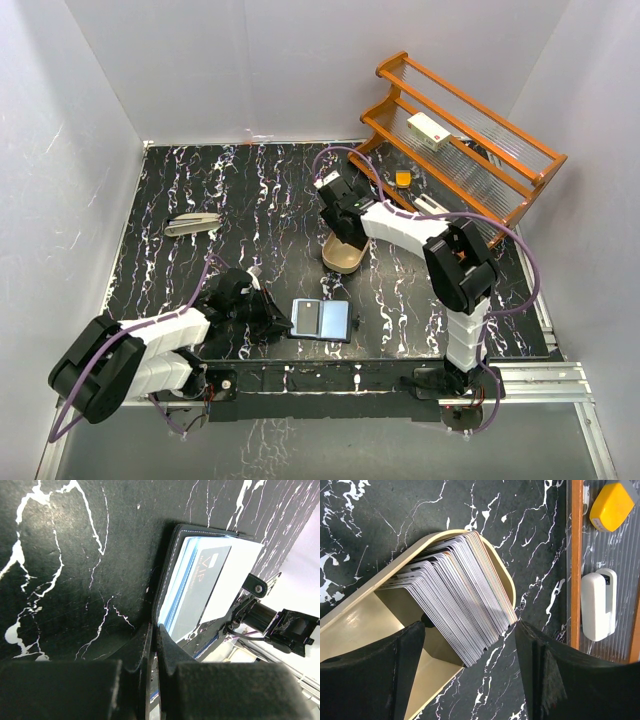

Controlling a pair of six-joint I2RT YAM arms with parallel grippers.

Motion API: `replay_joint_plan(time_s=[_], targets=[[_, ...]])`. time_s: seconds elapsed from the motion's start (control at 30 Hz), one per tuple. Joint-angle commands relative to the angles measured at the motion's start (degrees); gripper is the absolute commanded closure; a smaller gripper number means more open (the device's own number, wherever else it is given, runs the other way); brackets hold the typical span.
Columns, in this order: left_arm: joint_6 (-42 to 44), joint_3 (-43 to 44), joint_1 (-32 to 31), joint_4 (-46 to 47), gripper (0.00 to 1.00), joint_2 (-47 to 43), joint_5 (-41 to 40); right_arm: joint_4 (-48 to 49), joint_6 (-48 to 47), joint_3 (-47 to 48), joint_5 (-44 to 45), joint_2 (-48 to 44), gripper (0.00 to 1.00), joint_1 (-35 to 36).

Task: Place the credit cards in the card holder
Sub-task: Pick up the credit card from the storage box.

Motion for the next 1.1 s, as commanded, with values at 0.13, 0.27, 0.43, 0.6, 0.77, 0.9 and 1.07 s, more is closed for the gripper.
replay_joint_plan(time_s=[0.13,0.27,0.43,0.6,0.77,0.9,1.07], targets=[[1.3,-0.7,-0.3,-1.3,1.0,1.5,-0.2,1.8,-3.3,3.6,2.8,2.8,0.3,-0.9],[1.4,-0.7,-0.3,-1.3,1.0,1.7,-0.2,1.6,-3.4,3.8,3.6,3.4,0.35,-1.2],[1.4,-0.4,-0.3,-1.2,1.0,2.0,-0.1,1.6,-3.4,3.6,3.6,2.8,0.44,-1.4],[1.3,-0.5,-0.3,-1.1,1.0,2.1,-0.2,1.5,-3.5,3.4,3.9,1.8,0.49,-1.4],[1.1,-0.4,-0.3,-1.2,1.0,2.1,-0.1,1.5,-3.7,3.2,4.7,1.6,0.56,-1.4],[1.2,-0.4,-0.3,-1.5,1.0,1.7,-0.3,1.5,-3.7,3.2,4.6,1.2,0.6,-1.4],[1.0,-0.4,-0.3,-1.6,1.0,1.6,-0.3,1.5,-3.8,3.1,4.7,0.8,0.66,-1.4]])
